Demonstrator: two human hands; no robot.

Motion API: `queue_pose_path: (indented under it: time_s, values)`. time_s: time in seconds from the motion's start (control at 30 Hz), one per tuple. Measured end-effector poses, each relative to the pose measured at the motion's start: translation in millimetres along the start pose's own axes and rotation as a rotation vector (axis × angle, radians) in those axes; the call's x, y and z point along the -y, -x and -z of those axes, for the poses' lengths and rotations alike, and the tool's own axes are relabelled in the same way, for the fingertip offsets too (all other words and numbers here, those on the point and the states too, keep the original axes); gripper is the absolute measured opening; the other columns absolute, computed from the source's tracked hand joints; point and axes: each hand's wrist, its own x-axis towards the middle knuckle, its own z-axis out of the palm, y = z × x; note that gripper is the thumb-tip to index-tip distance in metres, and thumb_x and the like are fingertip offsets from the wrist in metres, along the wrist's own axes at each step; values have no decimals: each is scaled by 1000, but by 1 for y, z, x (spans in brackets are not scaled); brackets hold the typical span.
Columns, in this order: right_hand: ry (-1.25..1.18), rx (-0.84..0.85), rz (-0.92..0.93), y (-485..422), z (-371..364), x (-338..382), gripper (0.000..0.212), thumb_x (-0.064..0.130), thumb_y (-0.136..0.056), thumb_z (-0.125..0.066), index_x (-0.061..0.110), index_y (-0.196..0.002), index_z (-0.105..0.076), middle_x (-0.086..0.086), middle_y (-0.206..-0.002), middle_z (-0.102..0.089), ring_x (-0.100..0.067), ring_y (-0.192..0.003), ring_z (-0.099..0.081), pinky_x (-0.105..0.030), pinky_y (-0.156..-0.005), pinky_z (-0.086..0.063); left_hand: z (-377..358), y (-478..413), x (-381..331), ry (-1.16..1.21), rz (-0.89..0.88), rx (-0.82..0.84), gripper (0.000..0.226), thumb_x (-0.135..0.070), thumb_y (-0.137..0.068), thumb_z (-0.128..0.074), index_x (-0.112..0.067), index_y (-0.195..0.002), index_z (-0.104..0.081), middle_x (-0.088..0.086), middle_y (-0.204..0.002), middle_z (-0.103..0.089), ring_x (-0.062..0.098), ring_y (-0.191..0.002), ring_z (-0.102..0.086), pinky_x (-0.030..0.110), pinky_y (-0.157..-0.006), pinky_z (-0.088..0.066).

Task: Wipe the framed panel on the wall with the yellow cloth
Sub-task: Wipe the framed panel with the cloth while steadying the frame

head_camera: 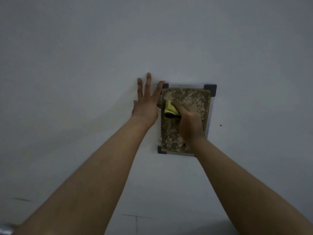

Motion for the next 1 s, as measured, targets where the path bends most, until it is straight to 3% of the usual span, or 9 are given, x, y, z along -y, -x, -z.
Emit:
queue_pose_path:
  time_s: [0.1,0.2,0.33,0.5,0.6,0.67,0.8,0.93,1.0]
  values:
    - [20,185,200,5,-4,6,35,10,-91,-69,8,-125,-71,-18,-111,-74,-37,-81,-74,-42,-63,-60,1,0,-1,6,-4,12,114,14,-89,-48,-48,-165,8,-11,-167,42,31,-158,34,73,-106,-45]
    - [97,414,270,8,-8,10,39,9,-95,-61,16,-133,-67,-12,-118,-72,-35,-94,-72,-42,-73,-59,0,1,-1,36,-1,8,111,11,-90,-47,-48,-165,8,-11,-168,42,31,-158,34,76,-110,-40]
    - [48,60,-12,6,-2,1,38,12,-95,-63,9,-133,-66,-15,-115,-71,-36,-83,-72,-45,-67,-62,0,4,-3,72,2,12,106,6,-93,-48,-48,-165,8,-13,-166,43,29,-158,35,79,-114,-30]
    - [59,361,205,19,-3,11,39,8,-94,-57,14,-131,-68,-14,-115,-71,-36,-88,-72,-42,-70,-61,6,4,-3,123,-33,35,80,-14,-107,-36,-44,-167,7,-12,-168,40,29,-157,36,82,-116,-21]
    - [26,97,17,20,1,-2,39,5,-89,-63,9,-126,-71,-16,-109,-73,-38,-78,-72,-41,-61,-60,6,6,-3,146,-28,41,68,-26,-112,-30,-44,-167,7,-12,-168,40,28,-156,38,82,-117,-18]
    - [36,44,-67,23,3,-9,44,3,-86,-72,8,-130,-69,-17,-116,-73,-39,-81,-73,-43,-63,-62,8,6,-3,150,-23,47,64,-38,-114,-29,-44,-167,6,-12,-168,40,27,-156,38,82,-117,-17]
    - [-9,278,82,24,2,-3,45,5,-86,-74,14,-129,-71,-16,-116,-73,-38,-89,-74,-44,-72,-62,11,3,-4,118,-18,80,87,-51,-106,-55,-44,-166,6,-9,-167,43,31,-156,37,83,-114,-26]
    - [-8,-22,-124,18,9,-15,46,4,-87,-75,13,-131,-69,-12,-114,-73,-34,-86,-72,-39,-67,-61,10,5,-8,73,16,85,103,-38,-101,-70,-42,-167,9,-7,-167,45,33,-156,37,82,-112,-32]
    - [8,10,-128,21,13,-19,47,4,-89,-73,14,-134,-67,-13,-118,-72,-35,-89,-72,-40,-70,-61,13,6,-9,55,17,93,108,-35,-99,-74,-41,-167,10,-5,-167,45,34,-156,36,79,-113,-35]
